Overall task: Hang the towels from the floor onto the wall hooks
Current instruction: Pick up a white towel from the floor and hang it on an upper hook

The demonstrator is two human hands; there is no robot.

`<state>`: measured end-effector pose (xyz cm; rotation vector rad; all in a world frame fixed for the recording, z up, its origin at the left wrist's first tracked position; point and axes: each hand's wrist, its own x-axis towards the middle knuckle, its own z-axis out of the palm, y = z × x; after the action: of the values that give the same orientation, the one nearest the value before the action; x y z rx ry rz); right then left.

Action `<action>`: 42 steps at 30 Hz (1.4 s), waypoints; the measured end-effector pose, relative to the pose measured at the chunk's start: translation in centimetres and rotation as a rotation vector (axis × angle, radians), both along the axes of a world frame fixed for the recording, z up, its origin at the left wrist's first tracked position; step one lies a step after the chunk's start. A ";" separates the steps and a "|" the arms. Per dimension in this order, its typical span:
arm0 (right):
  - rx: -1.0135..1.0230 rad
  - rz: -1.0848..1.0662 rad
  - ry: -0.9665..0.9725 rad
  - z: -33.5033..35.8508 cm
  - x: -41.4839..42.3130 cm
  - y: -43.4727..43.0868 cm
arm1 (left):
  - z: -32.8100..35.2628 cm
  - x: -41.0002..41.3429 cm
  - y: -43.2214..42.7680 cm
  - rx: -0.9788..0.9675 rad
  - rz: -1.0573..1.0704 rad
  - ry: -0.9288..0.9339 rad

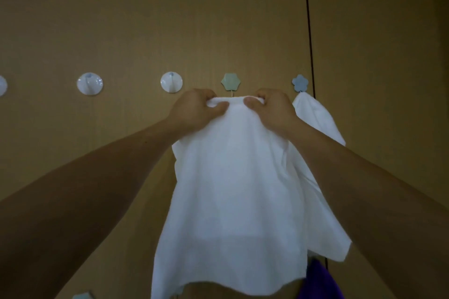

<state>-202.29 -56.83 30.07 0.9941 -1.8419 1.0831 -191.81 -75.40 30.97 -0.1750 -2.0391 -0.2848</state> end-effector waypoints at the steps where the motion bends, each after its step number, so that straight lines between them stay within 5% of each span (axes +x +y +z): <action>1: -0.014 -0.036 0.015 0.7 -0.6 -0.4 | 0.6 -0.6 -0.2 -0.018 0.028 0.007; 15: -0.108 -0.229 0.181 5.2 -6.7 -4.4 | 4.3 -6.2 -1.3 -0.188 0.412 0.238; 28: 0.002 -0.066 0.306 1.6 -6.8 -4.1 | 1.6 -6.6 -0.6 -0.326 0.437 0.108; 35: 0.035 -0.108 0.288 0.6 -5.6 -4.0 | -0.2 -6.2 -0.5 -0.573 0.468 0.396; 42: 0.071 0.050 0.057 -0.3 -5.0 -3.4 | -0.6 -6.0 0.8 -0.085 0.097 0.095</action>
<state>-207.24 -60.27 29.77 1.1062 -1.8293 1.0140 -197.76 -74.58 30.32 -0.1394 -1.9597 -0.1271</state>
